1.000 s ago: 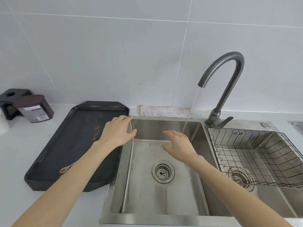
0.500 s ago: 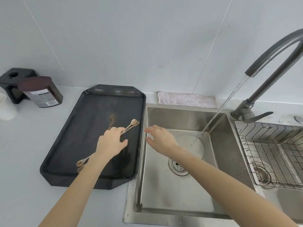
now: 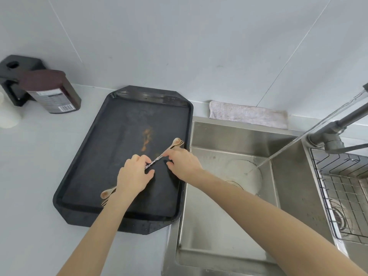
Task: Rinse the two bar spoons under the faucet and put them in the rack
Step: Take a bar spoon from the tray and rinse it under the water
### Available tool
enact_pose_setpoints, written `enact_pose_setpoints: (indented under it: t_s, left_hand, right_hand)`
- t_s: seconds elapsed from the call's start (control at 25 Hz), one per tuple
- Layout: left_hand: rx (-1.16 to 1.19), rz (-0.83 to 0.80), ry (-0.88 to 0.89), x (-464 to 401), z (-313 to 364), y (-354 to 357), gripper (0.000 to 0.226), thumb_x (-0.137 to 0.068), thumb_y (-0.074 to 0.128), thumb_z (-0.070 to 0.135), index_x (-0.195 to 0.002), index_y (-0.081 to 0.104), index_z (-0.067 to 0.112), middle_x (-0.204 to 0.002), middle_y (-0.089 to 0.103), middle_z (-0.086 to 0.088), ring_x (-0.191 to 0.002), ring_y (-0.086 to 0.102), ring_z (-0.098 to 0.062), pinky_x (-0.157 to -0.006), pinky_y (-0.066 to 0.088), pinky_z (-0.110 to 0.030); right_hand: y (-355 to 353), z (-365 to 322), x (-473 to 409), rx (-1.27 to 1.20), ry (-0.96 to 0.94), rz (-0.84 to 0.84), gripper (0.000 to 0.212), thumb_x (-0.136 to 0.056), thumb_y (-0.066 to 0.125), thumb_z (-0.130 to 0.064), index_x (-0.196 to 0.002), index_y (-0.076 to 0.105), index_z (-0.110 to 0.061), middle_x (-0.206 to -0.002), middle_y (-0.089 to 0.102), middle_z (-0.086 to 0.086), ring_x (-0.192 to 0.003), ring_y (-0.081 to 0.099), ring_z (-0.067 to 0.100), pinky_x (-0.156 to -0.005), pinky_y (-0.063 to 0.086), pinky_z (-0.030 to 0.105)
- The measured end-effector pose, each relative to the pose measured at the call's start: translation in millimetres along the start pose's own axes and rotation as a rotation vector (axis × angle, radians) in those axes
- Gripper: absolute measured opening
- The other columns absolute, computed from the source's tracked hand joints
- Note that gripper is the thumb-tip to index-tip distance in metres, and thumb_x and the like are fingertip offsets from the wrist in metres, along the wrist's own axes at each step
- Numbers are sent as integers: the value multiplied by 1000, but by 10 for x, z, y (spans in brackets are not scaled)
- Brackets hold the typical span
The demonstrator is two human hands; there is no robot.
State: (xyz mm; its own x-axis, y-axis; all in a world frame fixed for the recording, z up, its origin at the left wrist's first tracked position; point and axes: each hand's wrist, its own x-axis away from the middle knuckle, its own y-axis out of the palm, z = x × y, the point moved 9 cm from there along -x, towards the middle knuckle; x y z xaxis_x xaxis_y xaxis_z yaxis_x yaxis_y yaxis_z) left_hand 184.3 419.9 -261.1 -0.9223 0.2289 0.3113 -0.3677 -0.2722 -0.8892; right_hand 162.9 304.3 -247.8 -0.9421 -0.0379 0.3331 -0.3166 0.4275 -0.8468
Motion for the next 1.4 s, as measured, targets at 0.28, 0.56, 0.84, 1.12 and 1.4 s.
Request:
enact_pose_setpoints:
  t_s: [0.28,0.56,0.84,1.12,1.4]
  left_hand:
    - [46,84,9,-75,-47,-9,16,-91,48,22,-101,60,16,-104,62,-4,-91,57,-22,-69,41,-30]
    - [78,121,14,-61,-29,-58,16,-90,50,22,-100,61,18,-102,64,-4,-92,60,-25,-77,49,-38]
    - [182,194,105,53,315,-295,18,-89,53,20,-102,64,13,-101,66,-8,-87,63,-24,-79,52,-35]
    - [293,174,232,300,914,-337,18,-87,53,15,-100,65,11,-92,63,-4,-78,58,-19,-79,50,-31]
    - [486,51,299,608,1611,-122,20,-88,54,15,-103,67,11,-73,60,8,-54,55,-2,-50,41,-3]
  right_hand:
    - [174,-72,-197,-18,-20,-3,32,-94,44,-10,-125,53,-12,-125,53,14,-107,57,36,-89,51,45]
    - [93,-78,-170,-195,-1,124,27,-95,45,-8,-119,57,-6,-118,62,16,-104,60,35,-92,51,46]
    - [-119,153,59,-901,192,308,13,-90,57,-9,-102,53,-7,-94,62,6,-84,58,15,-79,51,22]
    - [-311,584,469,-1170,285,350,15,-82,65,-12,-84,53,-21,-77,64,-5,-92,63,21,-97,51,39]
    - [-576,1154,1046,-1307,284,445,10,-87,60,-10,-96,61,-14,-77,61,-4,-83,60,15,-63,44,17]
